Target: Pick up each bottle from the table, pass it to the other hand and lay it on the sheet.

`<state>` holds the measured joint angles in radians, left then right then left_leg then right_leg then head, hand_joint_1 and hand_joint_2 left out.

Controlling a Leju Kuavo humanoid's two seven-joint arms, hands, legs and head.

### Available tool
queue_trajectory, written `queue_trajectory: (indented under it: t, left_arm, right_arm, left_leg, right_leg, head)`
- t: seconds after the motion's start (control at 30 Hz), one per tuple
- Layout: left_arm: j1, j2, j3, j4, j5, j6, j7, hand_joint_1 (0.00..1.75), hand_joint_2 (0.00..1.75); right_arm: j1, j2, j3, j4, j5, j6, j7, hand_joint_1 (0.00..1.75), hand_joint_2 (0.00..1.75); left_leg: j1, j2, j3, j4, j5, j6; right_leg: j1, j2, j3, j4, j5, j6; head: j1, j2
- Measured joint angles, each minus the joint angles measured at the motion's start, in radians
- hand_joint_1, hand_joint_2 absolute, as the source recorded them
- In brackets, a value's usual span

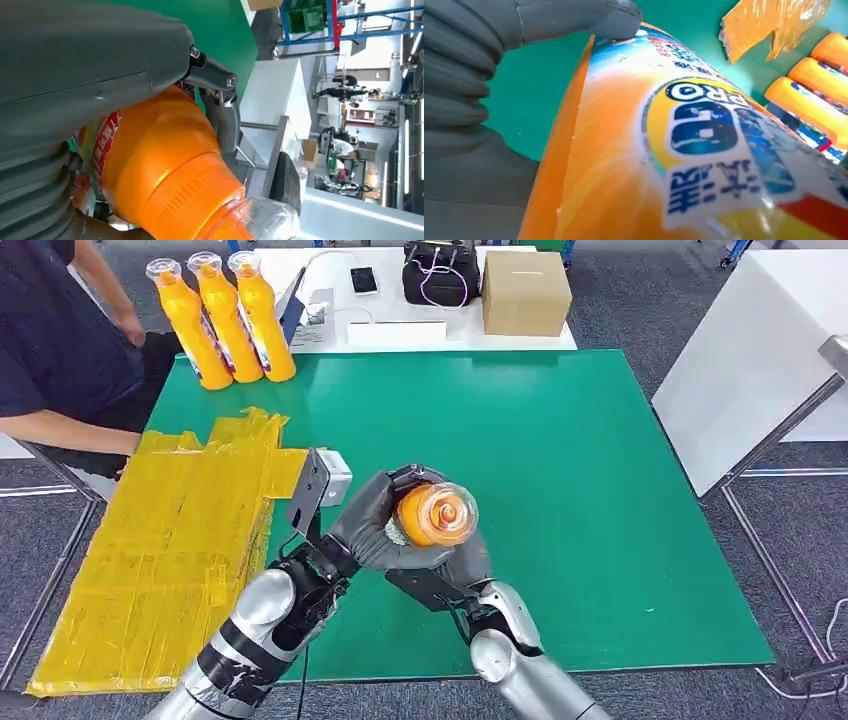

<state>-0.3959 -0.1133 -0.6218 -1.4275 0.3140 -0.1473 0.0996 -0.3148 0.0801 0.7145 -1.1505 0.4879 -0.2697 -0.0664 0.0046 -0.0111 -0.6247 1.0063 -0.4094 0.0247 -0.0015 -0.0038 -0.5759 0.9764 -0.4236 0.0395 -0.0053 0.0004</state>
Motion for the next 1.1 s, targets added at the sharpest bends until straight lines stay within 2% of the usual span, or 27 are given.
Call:
queue_trajectory:
  t: [0.27, 0.3, 0.33, 0.37, 0.6, 1.1]
  left_arm:
    - [0.000, 0.000, 0.000, 0.000, 0.000, -0.001, 0.000, 1.75, 1.75]
    - [0.000, 0.000, 0.000, 0.000, 0.000, -0.001, 0.000, 1.75, 1.75]
    - [0.000, 0.000, 0.000, 0.000, 0.000, -0.001, 0.000, 1.75, 1.75]
    - [0.000, 0.000, 0.000, 0.000, 0.000, -0.001, 0.000, 1.75, 1.75]
    - [0.014, -0.003, 0.000, 0.000, -0.029, 0.004, -0.005, 1.75, 1.75]
    - [0.044, -0.009, 0.008, -0.028, -0.161, 0.052, -0.027, 1.75, 1.75]
  right_arm:
    - [0.001, 0.000, -0.002, 0.000, 0.000, 0.000, -0.003, 1.75, 1.75]
    - [0.001, 0.000, -0.002, 0.000, 0.000, 0.000, -0.003, 0.05, 1.75]
    - [0.001, 0.000, -0.003, 0.000, 0.001, 0.000, -0.004, 0.00, 1.75]
    - [0.001, 0.000, -0.003, 0.000, 0.002, 0.000, -0.005, 0.00, 0.00]
    - [0.004, 0.000, -0.011, 0.000, 0.059, -0.016, 0.039, 0.00, 0.00]
    - [0.005, 0.000, -0.025, -0.018, 0.108, 0.008, 0.059, 0.00, 0.00]
  left_leg:
    - [0.000, 0.000, 0.000, 0.000, 0.000, 0.000]
    - [0.000, 0.000, 0.000, 0.000, 0.000, 0.000]
    - [0.000, 0.000, 0.000, 0.000, 0.000, 0.000]
    - [0.000, 0.000, 0.000, 0.000, 0.000, 0.000]
    - [0.000, 0.000, 0.000, 0.000, 0.000, 0.000]
    - [0.000, 0.000, 0.000, 0.000, 0.000, 0.000]
  right_leg:
    - [0.000, 0.000, 0.000, 0.000, 0.000, 0.000]
    - [0.000, 0.000, 0.000, 0.000, 0.000, 0.000]
    - [0.000, 0.000, 0.000, 0.000, 0.000, 0.000]
    - [0.000, 0.000, 0.000, 0.000, 0.000, 0.000]
    - [0.000, 0.000, 0.000, 0.000, 0.000, 0.000]
    - [0.000, 0.000, 0.000, 0.000, 0.000, 0.000]
  head:
    - [0.000, 0.000]
    - [0.000, 0.000]
    - [0.000, 0.000]
    - [0.000, 0.000]
    - [0.000, 0.000]
    - [0.000, 0.000]
